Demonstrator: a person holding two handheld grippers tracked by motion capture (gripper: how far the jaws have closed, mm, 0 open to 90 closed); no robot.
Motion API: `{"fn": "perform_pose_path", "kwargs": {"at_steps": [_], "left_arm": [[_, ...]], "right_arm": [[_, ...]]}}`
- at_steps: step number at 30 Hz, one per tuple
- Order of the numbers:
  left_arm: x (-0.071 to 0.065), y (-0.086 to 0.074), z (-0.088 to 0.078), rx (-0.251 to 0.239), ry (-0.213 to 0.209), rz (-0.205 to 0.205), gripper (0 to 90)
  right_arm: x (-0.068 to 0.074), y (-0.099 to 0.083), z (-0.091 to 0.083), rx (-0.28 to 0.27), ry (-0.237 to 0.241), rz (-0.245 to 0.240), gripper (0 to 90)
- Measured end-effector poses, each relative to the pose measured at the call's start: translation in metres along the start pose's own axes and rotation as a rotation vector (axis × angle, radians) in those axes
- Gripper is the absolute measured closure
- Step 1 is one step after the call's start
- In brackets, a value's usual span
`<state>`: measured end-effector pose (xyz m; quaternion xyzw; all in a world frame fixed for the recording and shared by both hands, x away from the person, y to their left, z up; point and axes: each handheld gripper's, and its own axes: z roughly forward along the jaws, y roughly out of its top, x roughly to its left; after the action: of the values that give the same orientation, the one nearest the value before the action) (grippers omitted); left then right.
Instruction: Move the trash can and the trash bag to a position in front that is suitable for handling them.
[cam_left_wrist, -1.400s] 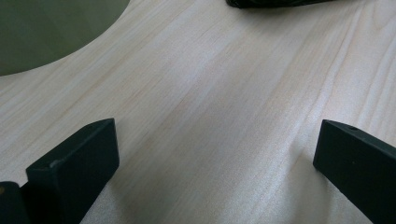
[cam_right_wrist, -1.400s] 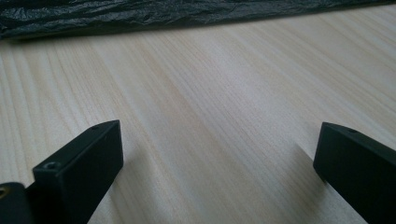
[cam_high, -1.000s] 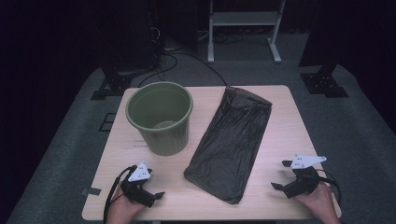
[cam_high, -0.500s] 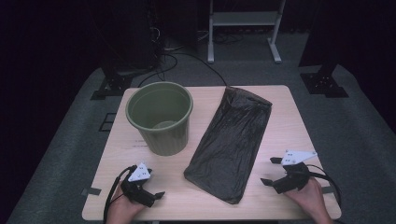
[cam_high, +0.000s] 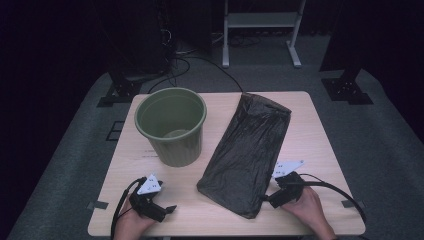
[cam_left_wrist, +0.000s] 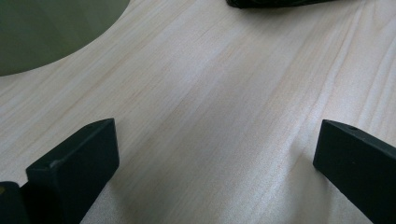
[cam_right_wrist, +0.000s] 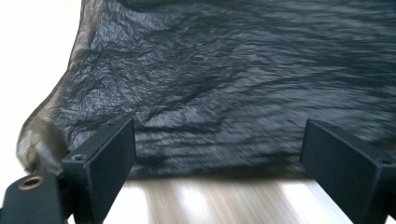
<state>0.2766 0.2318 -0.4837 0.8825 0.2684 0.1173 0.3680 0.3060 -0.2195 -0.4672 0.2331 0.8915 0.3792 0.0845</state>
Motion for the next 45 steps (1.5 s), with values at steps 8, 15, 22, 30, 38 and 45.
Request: {"fn": "perform_pose_path", "kwargs": {"at_steps": [8,15,22,30,38,45], "left_arm": [[0.000,0.000,0.000,0.000,0.000,0.000,0.0],[0.000,0.000,0.000,0.000,0.000,0.000,0.0],[0.000,0.000,0.000,0.000,0.000,0.000,0.0],[0.000,0.000,0.000,0.000,0.000,0.000,0.0],[0.000,0.000,0.000,0.000,0.000,0.000,0.0],[0.000,0.000,0.000,0.000,0.000,0.000,0.0]], "right_arm": [[-0.002,-0.001,0.016,0.024,-0.007,0.006,22.8],[0.000,-0.001,0.013,0.005,-0.007,-0.013,56.9],[-0.001,0.000,0.010,0.024,0.009,-0.019,87.1],[0.001,-0.002,-0.005,0.051,-0.009,-0.032,87.5],[-0.004,-0.021,-0.027,0.066,-0.023,0.009,87.3],[-0.017,-0.051,-0.057,0.092,-0.098,0.078,83.3]]}}
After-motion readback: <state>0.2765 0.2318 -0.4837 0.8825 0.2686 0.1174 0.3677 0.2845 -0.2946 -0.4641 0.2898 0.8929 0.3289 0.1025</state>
